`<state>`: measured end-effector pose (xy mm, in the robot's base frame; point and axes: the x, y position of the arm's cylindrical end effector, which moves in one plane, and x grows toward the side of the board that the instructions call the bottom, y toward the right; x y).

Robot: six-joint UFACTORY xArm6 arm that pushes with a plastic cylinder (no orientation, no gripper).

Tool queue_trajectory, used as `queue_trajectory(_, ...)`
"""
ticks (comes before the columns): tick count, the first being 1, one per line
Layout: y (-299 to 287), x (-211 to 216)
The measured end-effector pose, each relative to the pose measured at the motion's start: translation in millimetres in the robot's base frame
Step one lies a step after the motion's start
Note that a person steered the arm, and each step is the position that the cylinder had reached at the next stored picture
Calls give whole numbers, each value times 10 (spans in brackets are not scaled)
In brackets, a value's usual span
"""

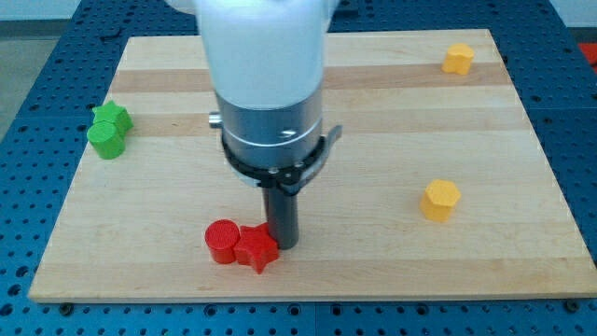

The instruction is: Move yellow hexagon towards bottom center

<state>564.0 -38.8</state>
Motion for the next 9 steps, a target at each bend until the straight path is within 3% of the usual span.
queue_trajectory(2,-54,-195)
queue_trajectory(3,2,-606)
queue_trajectory(6,1285,-1108)
queue_trajectory(7,1876,-1148)
queue_trajectory(9,2639,-653)
